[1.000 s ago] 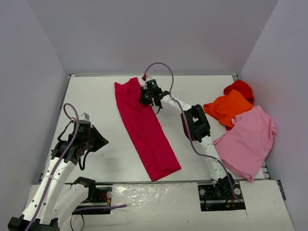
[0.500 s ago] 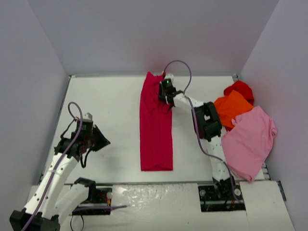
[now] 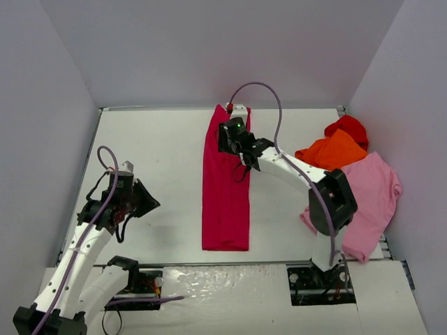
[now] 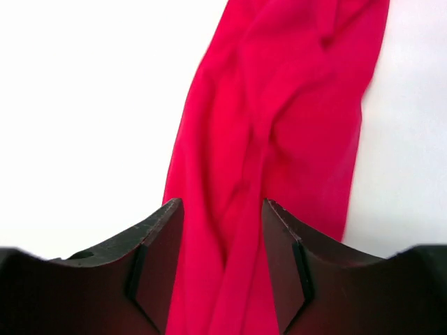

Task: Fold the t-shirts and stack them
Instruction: Rotate the tshirt 90 degrees, then grab the bottom of the folded rectangular tshirt with both arms

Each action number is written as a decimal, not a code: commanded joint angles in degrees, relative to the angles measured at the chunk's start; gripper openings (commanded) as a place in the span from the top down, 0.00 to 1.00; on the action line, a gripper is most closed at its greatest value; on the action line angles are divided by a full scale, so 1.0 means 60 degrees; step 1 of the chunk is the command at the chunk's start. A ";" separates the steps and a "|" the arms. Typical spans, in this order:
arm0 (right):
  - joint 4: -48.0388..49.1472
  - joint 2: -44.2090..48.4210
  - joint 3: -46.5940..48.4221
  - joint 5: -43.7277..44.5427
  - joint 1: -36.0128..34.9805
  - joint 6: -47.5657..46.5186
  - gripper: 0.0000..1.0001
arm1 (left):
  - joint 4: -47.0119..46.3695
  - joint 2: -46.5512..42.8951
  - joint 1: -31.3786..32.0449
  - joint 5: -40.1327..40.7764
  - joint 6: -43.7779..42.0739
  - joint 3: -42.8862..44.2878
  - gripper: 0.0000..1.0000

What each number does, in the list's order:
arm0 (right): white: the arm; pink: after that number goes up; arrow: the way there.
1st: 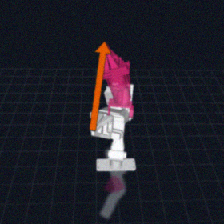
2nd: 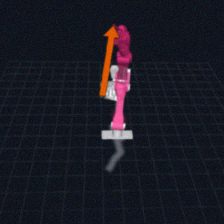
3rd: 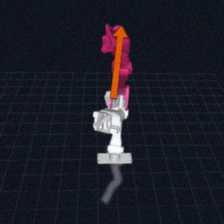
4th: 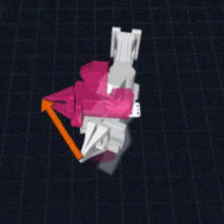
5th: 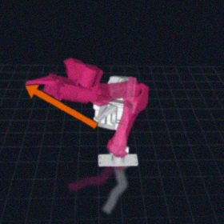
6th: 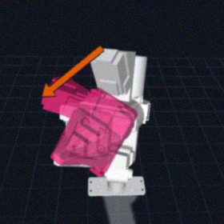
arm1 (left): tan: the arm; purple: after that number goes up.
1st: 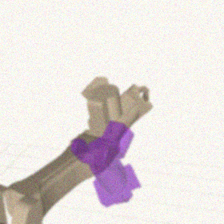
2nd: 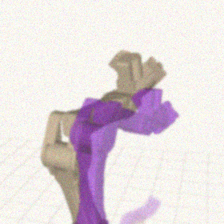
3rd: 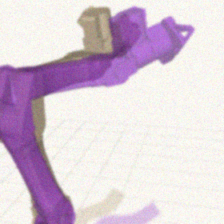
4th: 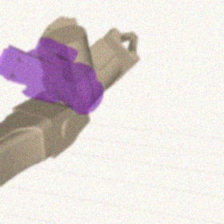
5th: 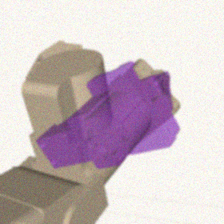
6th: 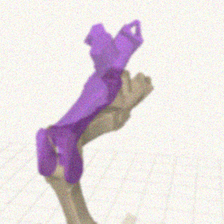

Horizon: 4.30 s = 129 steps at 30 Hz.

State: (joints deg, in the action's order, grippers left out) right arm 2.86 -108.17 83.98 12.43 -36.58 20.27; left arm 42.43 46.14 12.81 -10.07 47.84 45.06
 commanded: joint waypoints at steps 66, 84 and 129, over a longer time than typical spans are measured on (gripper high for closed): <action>-0.2450 0.3664 -0.4945 0.1561 -0.5578 0.4616 1.00 | -0.0572 0.0460 0.0107 -0.0436 -0.0122 -0.0366 1.00; -0.2279 0.2345 -0.3144 0.2664 -0.6116 0.4143 0.52 | -0.0614 0.0442 0.0121 -0.0478 -0.0156 -0.0581 1.00; 0.1065 -0.5315 0.4754 -0.0826 0.2063 0.0270 1.00 | -0.0416 0.0083 0.0131 -0.0348 -0.0244 -0.0586 1.00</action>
State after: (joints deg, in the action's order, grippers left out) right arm 4.68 -138.14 107.35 9.76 -24.50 22.24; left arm 41.55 45.80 13.17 -12.43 47.08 39.77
